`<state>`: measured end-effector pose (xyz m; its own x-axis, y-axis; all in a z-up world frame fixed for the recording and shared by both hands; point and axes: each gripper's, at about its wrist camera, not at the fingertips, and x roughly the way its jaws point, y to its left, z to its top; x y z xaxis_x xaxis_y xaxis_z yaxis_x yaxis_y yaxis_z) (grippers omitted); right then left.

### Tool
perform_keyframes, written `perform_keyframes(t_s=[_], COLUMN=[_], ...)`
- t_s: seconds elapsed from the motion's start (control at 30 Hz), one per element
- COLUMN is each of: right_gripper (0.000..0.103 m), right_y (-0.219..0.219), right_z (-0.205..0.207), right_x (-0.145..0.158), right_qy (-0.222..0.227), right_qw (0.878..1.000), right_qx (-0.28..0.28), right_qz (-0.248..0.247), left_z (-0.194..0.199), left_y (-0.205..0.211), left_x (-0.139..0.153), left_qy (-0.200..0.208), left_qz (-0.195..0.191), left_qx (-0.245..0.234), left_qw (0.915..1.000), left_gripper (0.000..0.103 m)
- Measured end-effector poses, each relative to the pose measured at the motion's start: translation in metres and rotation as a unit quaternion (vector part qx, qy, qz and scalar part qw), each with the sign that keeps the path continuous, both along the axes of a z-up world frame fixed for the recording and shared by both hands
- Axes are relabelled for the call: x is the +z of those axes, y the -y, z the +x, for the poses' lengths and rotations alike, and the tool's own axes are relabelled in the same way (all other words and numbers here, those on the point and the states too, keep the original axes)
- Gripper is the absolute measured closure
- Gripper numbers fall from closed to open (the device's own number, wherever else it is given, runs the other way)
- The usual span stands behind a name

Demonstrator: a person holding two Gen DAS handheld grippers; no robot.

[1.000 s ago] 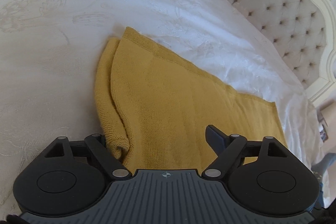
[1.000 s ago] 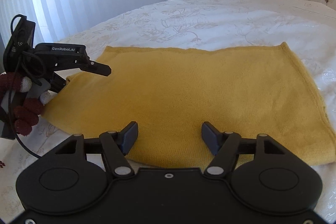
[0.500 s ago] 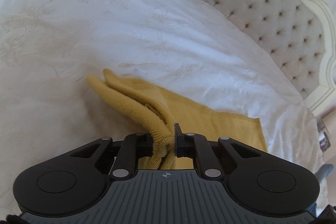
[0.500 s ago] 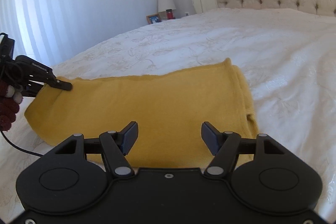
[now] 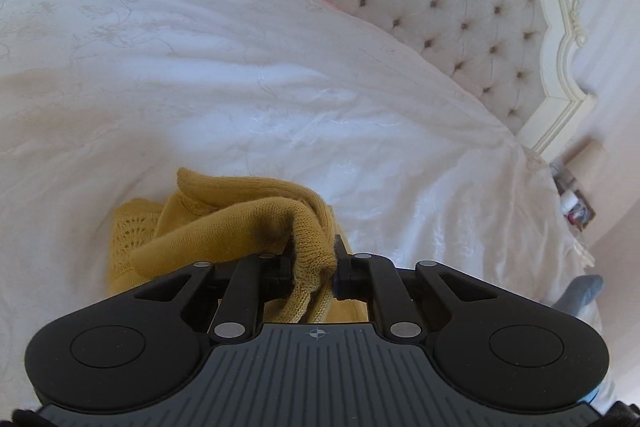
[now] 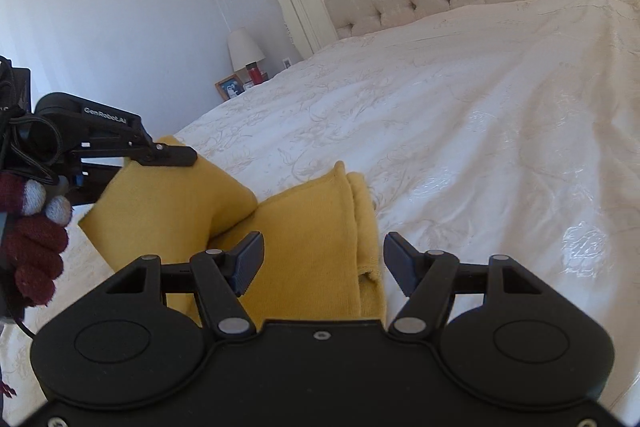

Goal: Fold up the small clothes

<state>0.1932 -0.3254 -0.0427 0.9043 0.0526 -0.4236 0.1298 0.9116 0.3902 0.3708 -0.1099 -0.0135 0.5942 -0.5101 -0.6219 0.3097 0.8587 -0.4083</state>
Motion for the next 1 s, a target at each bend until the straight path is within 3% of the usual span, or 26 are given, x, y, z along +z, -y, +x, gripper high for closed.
perform_keyframes(t_s=[0.13, 0.27, 0.5, 0.57, 0.63, 0.77, 1.0], right_gripper=[0.033, 0.032, 0.032, 0.032, 0.032, 0.032, 0.032], right_y=[0.018, 0.032, 0.044, 0.045, 0.044, 0.038, 0.021], right_z=[0.001, 0.0, -0.003, -0.003, -0.002, 0.0, 0.004], right_x=[0.002, 0.002, -0.001, -0.003, -0.003, -0.005, -0.007], right_qy=[0.001, -0.004, -0.007, -0.009, -0.01, -0.013, -0.022], right_qw=[1.0, 0.998, 0.996, 0.996, 0.997, 0.998, 0.999], right_qx=[-0.027, -0.053, -0.076, -0.076, -0.07, -0.052, 0.01], right_qz=[0.007, 0.018, 0.036, 0.038, 0.039, 0.035, 0.028], left_z=[-0.001, -0.006, -0.01, -0.014, -0.018, -0.027, -0.062], left_y=[0.037, 0.052, 0.074, 0.068, 0.058, 0.027, -0.034], left_x=[-0.027, -0.028, 0.017, 0.033, 0.041, 0.035, -0.012], left_qy=[-0.027, -0.027, 0.026, 0.048, 0.062, 0.065, 0.055], left_qz=[0.032, 0.031, -0.003, -0.019, -0.017, 0.016, 0.114], left_qx=[-0.02, -0.037, -0.086, -0.083, -0.069, -0.03, 0.03], left_qw=[0.9989, 0.9985, 0.9959, 0.9952, 0.9955, 0.9973, 0.9915], left_gripper=[0.087, 0.083, 0.078, 0.07, 0.069, 0.069, 0.069])
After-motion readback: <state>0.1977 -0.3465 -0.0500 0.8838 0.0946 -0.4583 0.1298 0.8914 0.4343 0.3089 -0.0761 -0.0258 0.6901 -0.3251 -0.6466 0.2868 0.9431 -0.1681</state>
